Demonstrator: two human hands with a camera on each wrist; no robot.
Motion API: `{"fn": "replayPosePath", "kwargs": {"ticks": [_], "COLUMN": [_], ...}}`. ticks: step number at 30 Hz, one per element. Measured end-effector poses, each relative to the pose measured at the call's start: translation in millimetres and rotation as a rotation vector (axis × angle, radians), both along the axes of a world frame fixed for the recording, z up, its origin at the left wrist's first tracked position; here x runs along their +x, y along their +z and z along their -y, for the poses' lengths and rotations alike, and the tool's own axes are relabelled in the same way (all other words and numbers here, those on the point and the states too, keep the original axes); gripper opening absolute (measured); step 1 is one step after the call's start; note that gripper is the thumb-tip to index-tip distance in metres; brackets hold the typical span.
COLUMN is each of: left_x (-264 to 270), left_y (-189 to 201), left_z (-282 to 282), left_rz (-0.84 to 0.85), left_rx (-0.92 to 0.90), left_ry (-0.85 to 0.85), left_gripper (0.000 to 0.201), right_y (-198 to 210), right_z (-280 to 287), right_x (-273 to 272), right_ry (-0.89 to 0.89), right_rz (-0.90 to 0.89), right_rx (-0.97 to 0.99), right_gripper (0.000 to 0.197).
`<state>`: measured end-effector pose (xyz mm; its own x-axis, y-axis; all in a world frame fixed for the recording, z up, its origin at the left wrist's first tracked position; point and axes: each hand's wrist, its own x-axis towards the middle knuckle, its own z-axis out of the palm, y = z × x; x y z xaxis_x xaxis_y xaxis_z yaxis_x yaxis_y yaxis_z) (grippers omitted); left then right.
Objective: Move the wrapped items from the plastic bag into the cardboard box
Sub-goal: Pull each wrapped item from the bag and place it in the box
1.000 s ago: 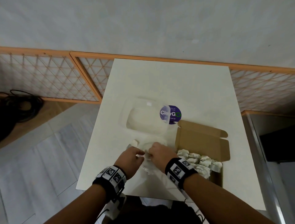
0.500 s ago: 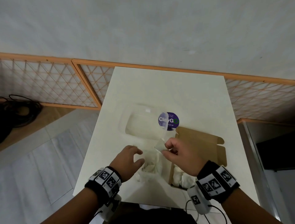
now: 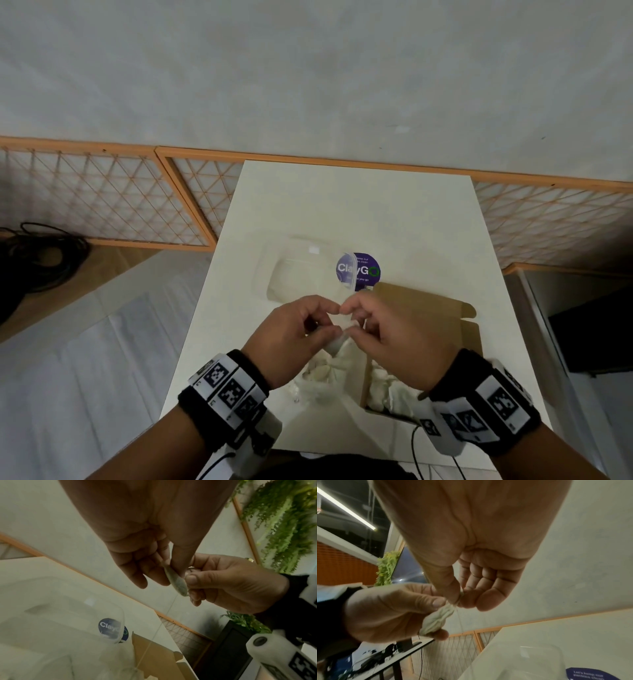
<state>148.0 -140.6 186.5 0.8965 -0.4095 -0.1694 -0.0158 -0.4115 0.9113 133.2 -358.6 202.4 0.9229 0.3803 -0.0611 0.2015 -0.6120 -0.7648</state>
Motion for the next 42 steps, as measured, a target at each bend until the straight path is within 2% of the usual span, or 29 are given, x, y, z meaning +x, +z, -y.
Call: {"fn": "replayPosePath", "kwargs": {"ticks": [3,9,13,18,23,26,28,31,36,40,42], "left_x": [-2.9,-8.0,-10.5,-8.3,-8.7,-6.6,-5.9,-3.8,1.2,5.2,5.6], "left_y": [-2.8,-2.1,0.3,-0.1,2.5,1.0,2.6,3.7,10.0,20.7,24.4], "left_z": [-4.6,-9.0,-7.8,-5.5,-8.9,-11.1,-11.6,-13.7,-19.5,-26.0,-31.2], "left_rz": [-0.092,-0.241,-0.364,-0.356,-0.324,-0.269,-0.259,-0.248,-0.188,-0.173,-0.16], "left_rx": [-0.064,-0.174,-0.332,-0.399,-0.37,-0.312,-0.325,-0.341,-0.321,-0.37,-0.374], "left_ry": [0.058,0.035,0.044,0.098,0.042,0.071,0.091,0.095,0.115,0.18,0.21], "left_gripper": [0.017,0.004,0.03,0.027,0.017,0.017,0.018,0.019,0.011,0.015,0.015], "right_y": [4.8,9.8,9.9,8.0,-5.4,-9.4,-12.6,-16.7,-28.0,-37.9,-58.7], "right_z": [1.2,-7.0,-13.4,-17.4,-11.3,-14.5,-17.6,-20.9,-18.7,-18.7,-20.3], "right_x": [1.3,0.5,-1.6,-2.0,2.1,2.4,1.4,-1.4,-0.4,2.7,5.8], "right_ry": [-0.037,-0.068,-0.076,-0.13,-0.134,-0.061,-0.019,-0.012,-0.072,-0.097,-0.109], "right_rz": [-0.029,-0.091,-0.093,-0.083,-0.231,-0.358,-0.422,-0.488,-0.421,-0.402,-0.348], "right_rx": [0.069,0.154,0.227,0.327,0.358,0.419,0.437,0.492,0.394,0.312,0.172], "right_gripper": [0.024,0.023,0.026,0.028,0.062,0.071,0.066,0.048,0.013,0.011,0.012]}}
